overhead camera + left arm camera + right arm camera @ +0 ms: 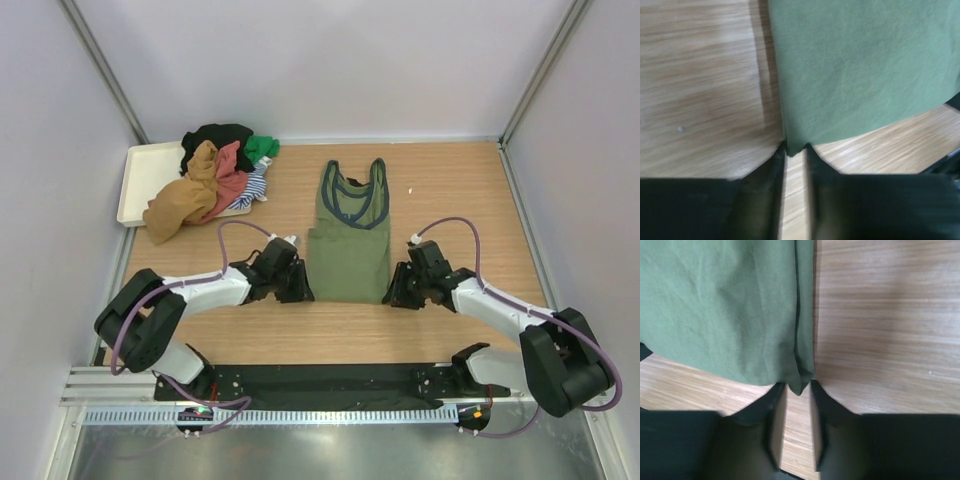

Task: Fold and stack the tank tops
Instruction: Fold the tank top

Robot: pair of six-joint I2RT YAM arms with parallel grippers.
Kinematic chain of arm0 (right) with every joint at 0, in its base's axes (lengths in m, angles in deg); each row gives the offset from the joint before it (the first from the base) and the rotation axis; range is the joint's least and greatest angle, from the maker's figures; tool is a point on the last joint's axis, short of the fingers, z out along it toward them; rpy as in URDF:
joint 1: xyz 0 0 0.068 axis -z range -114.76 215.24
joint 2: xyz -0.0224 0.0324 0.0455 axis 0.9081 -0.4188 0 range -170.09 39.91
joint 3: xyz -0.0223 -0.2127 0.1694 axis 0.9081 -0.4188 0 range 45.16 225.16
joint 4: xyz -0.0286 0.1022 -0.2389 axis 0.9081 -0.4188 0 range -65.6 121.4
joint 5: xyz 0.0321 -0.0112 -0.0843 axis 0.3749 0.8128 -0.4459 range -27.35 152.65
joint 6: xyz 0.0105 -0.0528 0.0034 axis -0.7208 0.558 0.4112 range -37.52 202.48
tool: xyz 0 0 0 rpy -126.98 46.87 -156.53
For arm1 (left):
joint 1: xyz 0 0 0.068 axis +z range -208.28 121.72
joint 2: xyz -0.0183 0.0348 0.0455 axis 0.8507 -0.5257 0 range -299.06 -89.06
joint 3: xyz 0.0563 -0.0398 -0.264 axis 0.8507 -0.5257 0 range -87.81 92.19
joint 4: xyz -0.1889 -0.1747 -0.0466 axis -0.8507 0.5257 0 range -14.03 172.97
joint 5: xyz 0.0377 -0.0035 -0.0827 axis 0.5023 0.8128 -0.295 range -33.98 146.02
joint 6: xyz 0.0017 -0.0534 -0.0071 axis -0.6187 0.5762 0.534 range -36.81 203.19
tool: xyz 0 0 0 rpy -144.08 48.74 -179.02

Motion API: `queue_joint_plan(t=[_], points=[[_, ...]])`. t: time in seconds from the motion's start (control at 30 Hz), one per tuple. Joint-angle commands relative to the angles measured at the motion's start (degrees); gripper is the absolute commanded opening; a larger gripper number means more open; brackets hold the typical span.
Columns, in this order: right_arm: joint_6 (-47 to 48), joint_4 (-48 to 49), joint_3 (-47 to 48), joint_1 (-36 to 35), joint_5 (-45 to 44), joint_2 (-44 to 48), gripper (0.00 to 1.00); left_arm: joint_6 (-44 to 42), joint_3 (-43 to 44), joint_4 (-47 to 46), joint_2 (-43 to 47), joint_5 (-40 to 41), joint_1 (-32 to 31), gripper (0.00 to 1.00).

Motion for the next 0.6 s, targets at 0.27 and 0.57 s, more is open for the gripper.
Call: queue_joint_plan(t=[0.27,0.57], points=[[0.8,-4.0,0.3,-2.2,2.8,8.4,0.01,-0.1,0.3,4.6,7.2,3.0,-5.7,0.00],[-1.1,-17.1,4.3,-2.5,5.7,21.7,0.01,4.4,0.5,13.4,19.7,4.7,-12.2,0.00]])
